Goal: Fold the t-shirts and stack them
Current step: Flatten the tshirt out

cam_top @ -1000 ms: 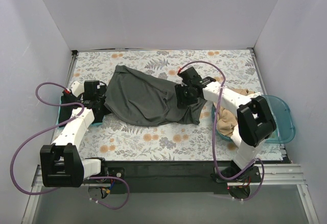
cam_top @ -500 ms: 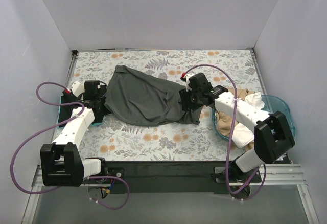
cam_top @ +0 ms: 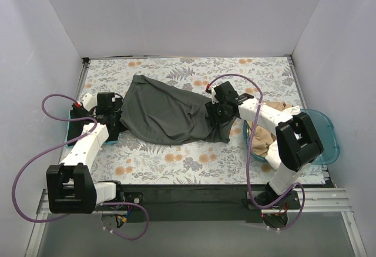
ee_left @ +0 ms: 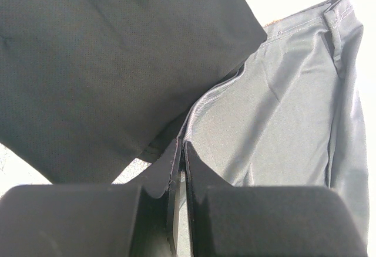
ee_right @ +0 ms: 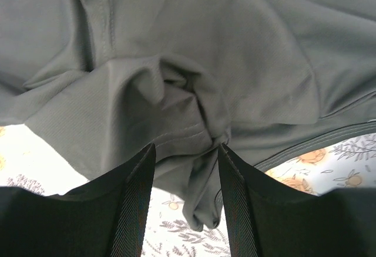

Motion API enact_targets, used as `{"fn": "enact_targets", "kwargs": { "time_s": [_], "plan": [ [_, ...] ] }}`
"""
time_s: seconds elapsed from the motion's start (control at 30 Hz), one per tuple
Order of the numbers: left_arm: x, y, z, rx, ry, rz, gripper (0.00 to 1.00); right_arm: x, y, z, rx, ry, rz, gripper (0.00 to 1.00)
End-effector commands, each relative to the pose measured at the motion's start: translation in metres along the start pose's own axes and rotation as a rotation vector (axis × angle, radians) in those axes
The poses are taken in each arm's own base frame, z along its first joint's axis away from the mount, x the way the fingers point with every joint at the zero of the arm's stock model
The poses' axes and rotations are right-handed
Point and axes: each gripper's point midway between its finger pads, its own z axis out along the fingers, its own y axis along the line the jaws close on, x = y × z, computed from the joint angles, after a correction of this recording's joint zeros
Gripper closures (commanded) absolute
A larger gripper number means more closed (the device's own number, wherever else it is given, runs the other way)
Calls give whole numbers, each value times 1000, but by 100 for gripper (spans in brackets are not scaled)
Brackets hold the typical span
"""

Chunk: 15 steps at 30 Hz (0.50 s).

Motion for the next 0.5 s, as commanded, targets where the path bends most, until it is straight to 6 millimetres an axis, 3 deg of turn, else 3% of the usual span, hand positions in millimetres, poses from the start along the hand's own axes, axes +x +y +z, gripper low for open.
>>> {"fn": "enact_targets", "kwargs": {
  "time_s": [0.0,0.23,0.43,0.47],
  "plan": [
    [-4,-2,1,0,-14,7,100,-25,-4,-3,16,-59,-18,47],
    [-3,-2,1,0,-12,9,100,-29,-3,5,-8,-50,-16,52],
    [-3,-2,1,-2,-14,9,100,-29,3,4,-36,-49,-11,76],
    [-4,-2,1,-2,-14,9,100,-29,4,2,-39,-53,-13,85]
  ]
}}
